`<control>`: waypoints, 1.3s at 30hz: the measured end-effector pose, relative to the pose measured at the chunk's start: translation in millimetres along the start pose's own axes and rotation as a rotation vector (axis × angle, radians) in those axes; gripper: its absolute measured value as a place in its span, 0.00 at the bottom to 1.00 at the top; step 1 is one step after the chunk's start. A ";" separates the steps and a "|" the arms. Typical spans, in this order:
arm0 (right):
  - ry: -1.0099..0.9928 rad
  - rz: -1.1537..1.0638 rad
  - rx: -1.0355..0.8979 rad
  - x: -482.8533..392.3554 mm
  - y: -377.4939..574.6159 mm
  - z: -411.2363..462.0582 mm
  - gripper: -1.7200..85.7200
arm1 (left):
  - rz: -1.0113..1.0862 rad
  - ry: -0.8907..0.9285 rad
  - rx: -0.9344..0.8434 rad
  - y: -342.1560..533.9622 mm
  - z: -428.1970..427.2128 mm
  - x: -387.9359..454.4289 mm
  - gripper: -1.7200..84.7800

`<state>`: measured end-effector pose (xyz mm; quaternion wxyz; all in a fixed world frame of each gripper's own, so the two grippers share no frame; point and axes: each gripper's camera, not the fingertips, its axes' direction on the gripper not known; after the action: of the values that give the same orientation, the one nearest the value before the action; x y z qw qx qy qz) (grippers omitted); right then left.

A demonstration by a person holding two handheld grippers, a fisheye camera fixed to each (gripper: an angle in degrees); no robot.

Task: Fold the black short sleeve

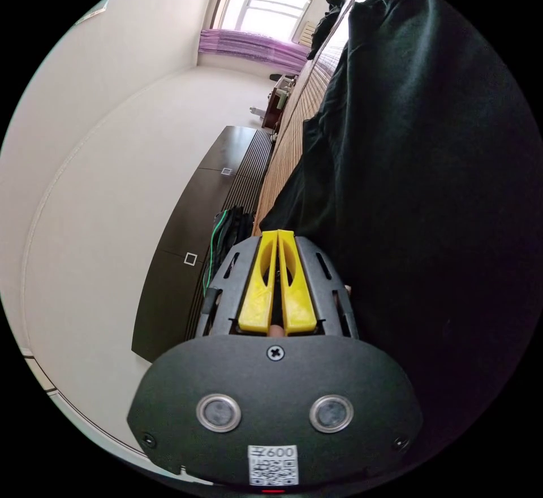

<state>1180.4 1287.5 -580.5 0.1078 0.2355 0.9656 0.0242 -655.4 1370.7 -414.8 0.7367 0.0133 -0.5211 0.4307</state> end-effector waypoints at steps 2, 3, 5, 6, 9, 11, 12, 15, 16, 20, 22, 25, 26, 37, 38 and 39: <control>0.044 -0.026 0.040 -0.9 14.4 -21.4 0.02 | 0.001 -0.001 0.002 -1.5 0.4 1.3 0.03; 0.099 -0.003 0.057 5.6 19.5 -36.8 0.01 | 0.000 -0.001 0.002 -1.8 0.6 1.4 0.03; 0.195 0.003 0.149 8.6 35.0 -73.8 0.01 | 0.001 -0.002 0.003 -3.2 1.1 2.3 0.03; 0.326 0.021 0.179 10.3 44.8 -98.5 0.01 | 0.001 -0.002 0.003 -3.6 1.3 2.4 0.03; 0.974 0.217 0.147 36.4 76.8 -141.2 0.01 | 0.002 -0.002 0.002 -5.3 1.9 3.0 0.03; 1.002 0.359 0.210 69.2 110.4 -182.5 0.01 | 0.003 -0.003 0.004 -6.5 2.3 3.3 0.03; 0.779 0.417 0.277 97.2 131.7 -211.6 0.01 | 0.003 -0.003 0.004 -6.9 2.4 3.3 0.03; 0.241 0.595 0.487 170.7 186.6 -256.6 0.01 | 0.004 -0.005 0.006 -8.5 2.4 3.4 0.03; 0.092 0.633 0.578 189.2 204.6 -265.1 0.01 | 0.004 -0.005 0.006 -9.1 2.3 3.3 0.03; -0.189 0.471 0.671 193.9 200.6 -257.5 0.01 | 0.005 -0.006 0.007 -11.0 1.7 2.8 0.03; -0.250 0.281 0.508 162.5 153.6 -218.9 0.01 | 0.006 -0.006 0.007 -11.7 1.3 2.4 0.03; -0.054 0.281 0.213 132.7 109.4 -132.2 0.01 | 0.006 -0.006 0.007 -12.8 0.5 1.3 0.03; 0.022 0.328 0.161 134.7 106.1 -117.2 0.01 | 0.005 -0.007 0.007 -13.2 0.0 0.7 0.03; 0.474 0.563 -0.135 258.6 178.9 -111.9 0.01 | 0.007 -0.006 0.011 -15.9 -4.0 -6.8 0.03; 0.496 0.577 -0.118 263.1 184.8 -116.0 0.01 | 0.007 -0.006 0.011 -16.2 -4.2 -8.1 0.03; 0.423 0.611 -0.047 273.6 194.7 -122.8 0.01 | 0.007 -0.006 0.011 -16.3 -4.3 -8.7 0.03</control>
<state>1004.0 1586.7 -495.6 -0.1007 0.4999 0.8510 0.1255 -642.3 1357.0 -416.5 0.7336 0.0169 -0.5210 0.4360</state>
